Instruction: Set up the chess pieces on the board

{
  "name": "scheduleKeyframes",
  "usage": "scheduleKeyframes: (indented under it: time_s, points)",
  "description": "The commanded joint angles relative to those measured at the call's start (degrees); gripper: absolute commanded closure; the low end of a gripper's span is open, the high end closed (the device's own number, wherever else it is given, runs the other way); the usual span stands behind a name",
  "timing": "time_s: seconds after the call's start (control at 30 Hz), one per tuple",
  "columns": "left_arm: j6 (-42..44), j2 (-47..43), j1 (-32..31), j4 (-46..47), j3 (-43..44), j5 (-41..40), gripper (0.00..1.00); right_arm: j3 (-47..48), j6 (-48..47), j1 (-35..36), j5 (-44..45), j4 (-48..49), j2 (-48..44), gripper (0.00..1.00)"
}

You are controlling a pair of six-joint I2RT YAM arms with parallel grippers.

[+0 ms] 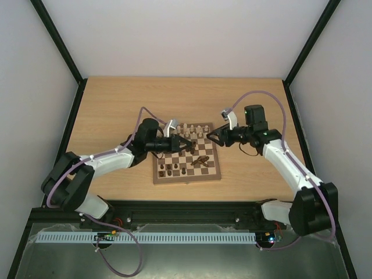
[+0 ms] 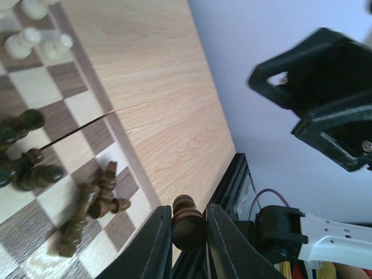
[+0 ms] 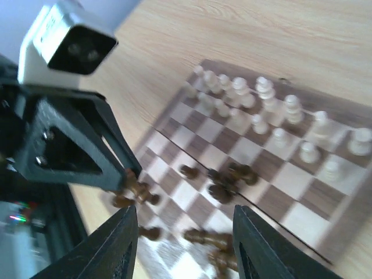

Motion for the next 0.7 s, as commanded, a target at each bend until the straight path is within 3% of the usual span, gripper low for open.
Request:
scheduleKeyframes:
  time_s: [0.0, 0.23, 0.67]
  points:
    - [-5.74, -2.90, 0.10, 13.55, -1.84, -1.24, 0.83, 2.79, 18.53, -1.63, -18.80, 6.84, 5.53, 0.53]
    - [-12.35, -4.29, 0.11, 23.15, -3.96, -3.35, 0.83, 2.43, 30.57, -1.61, -26.22, 13.28, 11.46, 0.51]
    - [-14.85, -3.10, -1.59, 25.44, -2.56, -3.60, 0.83, -1.88, 41.30, -1.60, -30.60, 25.08, 10.79, 0.64]
